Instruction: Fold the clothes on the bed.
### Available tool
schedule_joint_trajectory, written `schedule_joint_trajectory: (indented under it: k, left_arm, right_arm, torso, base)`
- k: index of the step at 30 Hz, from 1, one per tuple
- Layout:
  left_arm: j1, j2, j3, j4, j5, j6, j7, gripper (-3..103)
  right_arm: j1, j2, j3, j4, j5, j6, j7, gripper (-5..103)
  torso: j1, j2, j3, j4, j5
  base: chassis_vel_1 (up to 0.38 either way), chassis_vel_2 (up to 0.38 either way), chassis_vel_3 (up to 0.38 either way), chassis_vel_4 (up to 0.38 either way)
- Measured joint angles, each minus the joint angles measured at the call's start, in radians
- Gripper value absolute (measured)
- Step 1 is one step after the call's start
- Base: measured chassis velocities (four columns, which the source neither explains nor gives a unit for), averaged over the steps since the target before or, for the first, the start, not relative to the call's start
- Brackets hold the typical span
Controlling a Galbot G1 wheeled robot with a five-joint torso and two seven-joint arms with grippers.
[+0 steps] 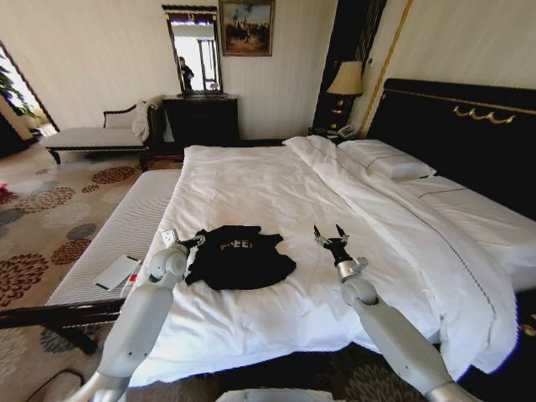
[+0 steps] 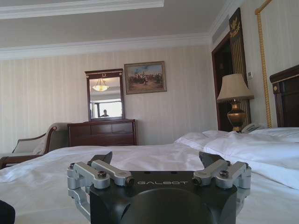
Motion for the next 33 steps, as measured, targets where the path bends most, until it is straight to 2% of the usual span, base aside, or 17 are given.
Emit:
schedule_joint_trajectory:
  k: [1, 3, 5, 6, 9, 12, 14, 16, 17, 18, 21, 24, 26, 29, 33]
  left_arm:
    - [-0.002, 0.0, 0.003, 0.0, -0.008, 0.001, -0.004, 98]
    - [-0.002, 0.0, 0.004, -0.001, -0.012, 0.001, -0.006, 98]
    - [-0.002, 0.004, 0.007, -0.005, -0.022, 0.001, -0.01, 89]
    - [-0.002, 0.004, 0.007, -0.005, -0.022, 0.001, -0.01, 89]
    - [0.001, 0.007, 0.007, -0.009, -0.031, 0.002, -0.012, 72]
    - [0.004, 0.008, 0.006, -0.01, -0.039, 0.002, -0.015, 67]
    - [0.006, 0.007, 0.005, -0.01, -0.053, 0.005, -0.019, 55]
    - [0.006, 0.007, 0.004, -0.01, -0.057, 0.006, -0.021, 55]
    - [0.006, 0.006, 0.003, -0.01, -0.068, 0.009, -0.025, 49]
    - [0.007, 0.005, 0.002, -0.01, -0.079, 0.011, -0.029, 39]
    - [0.007, 0.004, 0.0, -0.011, -0.083, 0.012, -0.03, 33]
    - [0.007, 0.004, -0.003, -0.015, -0.087, 0.012, -0.03, 17]
    - [0.007, 0.004, -0.004, -0.016, -0.088, 0.012, -0.03, 17]
    - [0.007, 0.007, -0.008, -0.018, -0.092, 0.012, -0.031, 3]
    - [0.01, 0.008, -0.014, -0.02, -0.092, 0.01, -0.03, 0]
  right_arm:
    - [-0.001, -0.001, 0.002, 0.0, 0.0, 0.0, 0.0, 100]
    - [-0.002, -0.001, 0.003, 0.0, 0.0, 0.0, 0.0, 100]
    - [-0.002, -0.001, 0.006, 0.0, 0.0, 0.002, 0.0, 100]
    - [-0.002, -0.001, 0.006, 0.0, 0.0, 0.002, 0.0, 100]
    - [-0.001, 0.001, 0.006, -0.003, -0.001, 0.003, -0.001, 100]
    - [0.003, 0.003, 0.005, -0.006, -0.001, 0.004, -0.001, 100]
    - [0.004, 0.005, 0.002, -0.008, -0.002, 0.004, -0.001, 100]
    - [0.005, 0.005, 0.002, -0.008, -0.002, 0.004, -0.001, 100]
    - [0.005, 0.005, 0.001, -0.008, -0.003, 0.004, -0.001, 100]
    - [0.007, 0.005, -0.001, -0.01, -0.003, 0.004, -0.002, 100]
    - [0.008, 0.005, -0.001, -0.011, -0.003, 0.004, -0.002, 100]
    - [0.01, 0.005, -0.003, -0.011, -0.003, 0.004, -0.002, 100]
    - [0.01, 0.005, -0.003, -0.011, -0.003, 0.005, -0.002, 100]
    - [0.01, 0.006, -0.005, -0.012, -0.003, 0.005, -0.002, 100]
    - [0.01, 0.006, -0.006, -0.013, -0.004, 0.005, -0.002, 100]
  torso:
    - [0.0, 0.0, 0.0, 0.0001, 0.0]
    - [0.0, 0.0, 0.0, 0.0001, 0.0]
    - [0.0, 0.0, 0.0, 0.0002, -0.0001]
    - [0.0, 0.0, 0.0, 0.0002, -0.0001]
    - [0.0, 0.0, 0.0, 0.0002, 0.0]
    - [0.0, 0.0, 0.0, 0.0002, -0.0001]
    - [0.0, 0.0, 0.0, 0.0003, -0.0001]
    - [0.0, 0.0, 0.0, 0.0003, -0.0001]
    - [0.0, 0.0, 0.0, 0.0002, -0.0001]
    - [0.0, 0.0, 0.0, 0.0002, -0.0001]
    - [0.0, 0.0, 0.0, 0.0002, -0.0001]
    - [0.0, 0.0, 0.0, 0.0002, -0.0001]
    - [0.0, 0.0, 0.0, 0.0002, -0.0001]
    - [0.0, 0.0, 0.0, 0.0002, -0.0001]
    - [0.0, 0.0, 0.0, 0.0001, -0.0001]
  base:
    - [0.0, 0.0, 0.0, 0.0]
    - [0.0, 0.0, 0.0, 0.0]
    - [0.0, 0.0, 0.0, 0.0]
    - [0.0, 0.0, 0.0, 0.0]
    - [0.0, 0.0, 0.0, 0.0]
    - [0.0, 0.0, 0.0, 0.0]
    - [0.0, 0.0, 0.0, 0.0]
    - [0.0, 0.0, 0.0, 0.0]
    - [0.0, 0.0, 0.0, 0.0]
    - [0.0, 0.0, 0.0, 0.0]
    - [0.0, 0.0, 0.0, 0.0]
    - [0.0, 0.0, 0.0, 0.0]
    - [0.0, 0.0, 0.0, 0.0]
    - [0.0, 0.0, 0.0, 0.0]
    - [0.0, 0.0, 0.0, 0.0]
